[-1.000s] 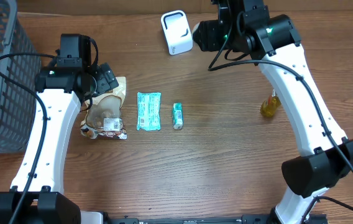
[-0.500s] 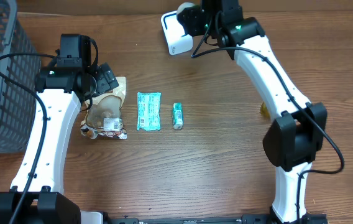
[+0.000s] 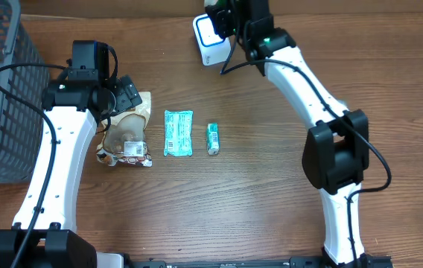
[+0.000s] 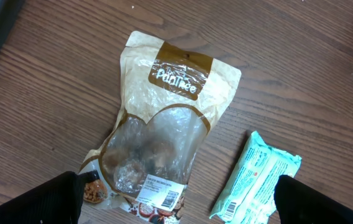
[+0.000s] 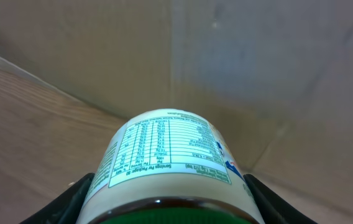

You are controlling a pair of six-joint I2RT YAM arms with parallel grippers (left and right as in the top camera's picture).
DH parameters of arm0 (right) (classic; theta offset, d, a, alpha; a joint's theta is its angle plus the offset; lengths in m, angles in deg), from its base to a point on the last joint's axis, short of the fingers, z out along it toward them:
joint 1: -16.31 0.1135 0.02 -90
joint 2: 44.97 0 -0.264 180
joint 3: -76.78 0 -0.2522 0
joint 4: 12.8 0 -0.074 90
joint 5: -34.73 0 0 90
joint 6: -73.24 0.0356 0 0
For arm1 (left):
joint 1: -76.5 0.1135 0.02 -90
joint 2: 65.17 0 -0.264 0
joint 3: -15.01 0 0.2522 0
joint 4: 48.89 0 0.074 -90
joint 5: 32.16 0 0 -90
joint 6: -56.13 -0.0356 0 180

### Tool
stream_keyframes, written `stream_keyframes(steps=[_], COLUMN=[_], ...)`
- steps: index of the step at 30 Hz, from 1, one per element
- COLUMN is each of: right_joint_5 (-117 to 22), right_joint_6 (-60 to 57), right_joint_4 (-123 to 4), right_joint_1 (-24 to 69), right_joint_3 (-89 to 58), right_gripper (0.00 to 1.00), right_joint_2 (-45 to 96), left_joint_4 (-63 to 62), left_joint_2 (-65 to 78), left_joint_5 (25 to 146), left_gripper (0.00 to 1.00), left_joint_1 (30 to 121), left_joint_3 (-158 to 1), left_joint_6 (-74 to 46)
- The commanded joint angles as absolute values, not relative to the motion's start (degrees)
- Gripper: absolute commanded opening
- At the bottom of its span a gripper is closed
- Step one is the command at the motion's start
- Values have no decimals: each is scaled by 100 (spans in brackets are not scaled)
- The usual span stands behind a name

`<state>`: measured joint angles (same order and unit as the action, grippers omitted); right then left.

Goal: Scan the item barcode
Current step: 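Move the jar away from the scanner toward table right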

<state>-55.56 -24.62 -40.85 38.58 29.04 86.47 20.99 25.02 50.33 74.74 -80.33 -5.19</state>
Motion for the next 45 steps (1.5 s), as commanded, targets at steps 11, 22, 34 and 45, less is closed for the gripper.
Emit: stream_keyframes(steps=[11,22,34,45], right_joint_5=[-6297,-6295,-5948,-5969], right_joint_6=[-3185,-3181,-3130,-2234], right_joint_4=[-2760,-1615,-1427,-1158], right_joint_1=[4052,4052,4008,3829], right_joint_3=[3004,3002,3002,3004], right_gripper=[7,7,7,5], right_joint_2=[9248,9827,10181,9884], left_joint_4=[2099,2099,2099,2099], left_joint_2=[2517,2517,2517,2517], left_joint_5=[5040,5040,5040,5040], left_gripper=[100,100,99,100], left_joint_1=[7494,7494,7494,7494], left_joint_3=[-8085,-8085,-8085,-8085], left_joint_6=[-558,-558,-558,-558])
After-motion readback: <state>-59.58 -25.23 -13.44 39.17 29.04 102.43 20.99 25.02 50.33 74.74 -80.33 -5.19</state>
